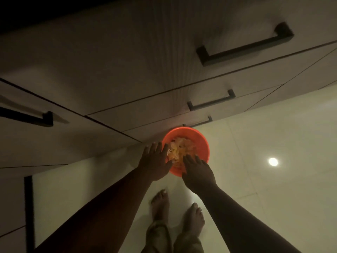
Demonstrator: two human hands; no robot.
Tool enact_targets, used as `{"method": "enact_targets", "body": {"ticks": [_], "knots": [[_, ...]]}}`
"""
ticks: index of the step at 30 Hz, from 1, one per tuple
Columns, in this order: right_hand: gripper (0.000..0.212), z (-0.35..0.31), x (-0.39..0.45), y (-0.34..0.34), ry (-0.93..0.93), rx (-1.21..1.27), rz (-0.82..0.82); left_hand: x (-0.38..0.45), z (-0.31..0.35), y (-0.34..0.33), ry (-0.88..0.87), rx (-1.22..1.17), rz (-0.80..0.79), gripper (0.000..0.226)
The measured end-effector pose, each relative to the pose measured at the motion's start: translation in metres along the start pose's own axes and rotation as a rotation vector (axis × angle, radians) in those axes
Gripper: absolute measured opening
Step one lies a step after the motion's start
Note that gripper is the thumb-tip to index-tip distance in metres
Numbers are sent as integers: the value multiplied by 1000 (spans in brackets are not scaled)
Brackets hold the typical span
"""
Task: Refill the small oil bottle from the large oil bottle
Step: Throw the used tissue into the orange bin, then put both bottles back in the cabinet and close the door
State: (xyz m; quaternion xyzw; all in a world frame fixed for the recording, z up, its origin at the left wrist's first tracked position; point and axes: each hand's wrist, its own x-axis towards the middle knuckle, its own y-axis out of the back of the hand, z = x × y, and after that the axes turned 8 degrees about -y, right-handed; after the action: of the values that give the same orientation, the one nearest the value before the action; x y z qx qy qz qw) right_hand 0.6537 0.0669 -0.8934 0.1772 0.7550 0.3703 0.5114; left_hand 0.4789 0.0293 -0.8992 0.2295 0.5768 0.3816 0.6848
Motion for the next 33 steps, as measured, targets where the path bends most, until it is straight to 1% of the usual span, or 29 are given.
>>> {"method": "enact_targets", "body": {"ticks": [3,7,10,16,22,24,28,33], "knots": [[65,-5,-9,6,32,-12,24,-15,-3,3,33,-31,6,69],[66,-23,-23,30,104,-9,70,-41,-7,15,97,-35,8,68],[65,-39,-38,46,176,-99,101,-67,-6,24,144,-52,41,68],[68,-84,-90,72,316,-300,123,-160,-6,39,281,-151,84,66],[70,-144,-150,100,556,-496,178,-268,-15,45,463,-271,154,66],[70,-163,-166,109,605,-533,211,-294,-17,49,502,-296,163,66],[70,-208,-202,127,627,-513,290,-346,-30,71,514,-279,255,67],[72,-262,-264,145,603,-495,375,-424,-50,109,501,-213,441,69]]}}
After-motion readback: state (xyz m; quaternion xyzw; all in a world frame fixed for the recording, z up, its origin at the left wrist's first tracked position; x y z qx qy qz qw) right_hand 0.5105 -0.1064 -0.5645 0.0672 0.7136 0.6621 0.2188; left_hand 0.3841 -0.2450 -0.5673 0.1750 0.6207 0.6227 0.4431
